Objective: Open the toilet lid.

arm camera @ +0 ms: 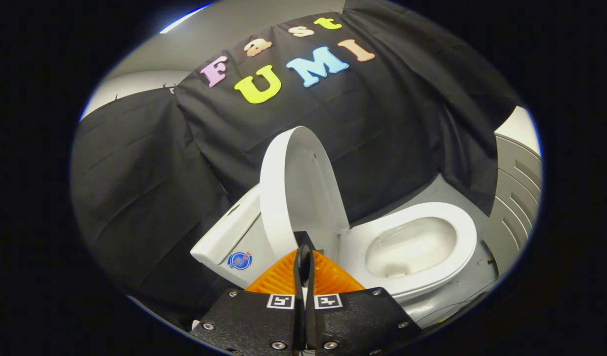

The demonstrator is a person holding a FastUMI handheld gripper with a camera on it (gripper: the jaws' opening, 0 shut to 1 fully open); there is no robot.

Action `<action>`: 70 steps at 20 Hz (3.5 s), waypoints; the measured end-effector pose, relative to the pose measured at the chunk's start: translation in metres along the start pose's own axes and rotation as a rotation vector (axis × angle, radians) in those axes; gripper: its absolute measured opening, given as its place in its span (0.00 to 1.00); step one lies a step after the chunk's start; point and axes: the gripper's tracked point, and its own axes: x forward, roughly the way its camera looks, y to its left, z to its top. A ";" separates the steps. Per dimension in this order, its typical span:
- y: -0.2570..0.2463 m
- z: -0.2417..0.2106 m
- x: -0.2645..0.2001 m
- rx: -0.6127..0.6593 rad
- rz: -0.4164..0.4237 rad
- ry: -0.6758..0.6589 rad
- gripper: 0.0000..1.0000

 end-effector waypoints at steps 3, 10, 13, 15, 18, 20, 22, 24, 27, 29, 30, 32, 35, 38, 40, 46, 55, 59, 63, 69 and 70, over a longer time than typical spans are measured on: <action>0.013 -0.003 0.005 -0.016 0.013 -0.004 0.00; 0.040 -0.011 0.015 -0.053 0.038 -0.003 0.00; 0.047 -0.016 0.017 -0.062 0.044 -0.001 0.00; 0.051 -0.018 0.020 -0.073 0.049 -0.002 0.00; 0.059 -0.022 0.023 -0.087 0.058 -0.002 0.00; 0.064 -0.024 0.025 -0.099 0.064 0.000 0.00; 0.067 -0.027 0.027 -0.110 0.070 0.001 0.00; 0.070 -0.028 0.028 -0.113 0.075 0.003 0.00; 0.074 -0.030 0.030 -0.120 0.084 0.007 0.00; 0.076 -0.031 0.031 -0.129 0.087 0.004 0.00; 0.077 -0.031 0.032 -0.134 0.089 0.004 0.00; 0.081 -0.033 0.033 -0.146 0.096 0.005 0.00; 0.084 -0.035 0.033 -0.157 0.105 0.010 0.00; 0.086 -0.032 0.036 -0.171 0.108 0.006 0.00; 0.086 -0.032 0.034 -0.191 0.107 0.000 0.01; 0.085 -0.025 0.031 -0.186 0.129 -0.040 0.09; 0.070 0.007 0.010 -0.211 0.170 -0.110 0.95; 0.042 0.046 -0.006 -0.311 0.115 -0.216 0.95; 0.006 0.070 -0.026 -0.396 0.043 -0.289 0.96; -0.041 0.097 -0.060 -0.482 -0.066 -0.372 0.95; -0.045 0.101 -0.066 -0.501 -0.081 -0.385 0.95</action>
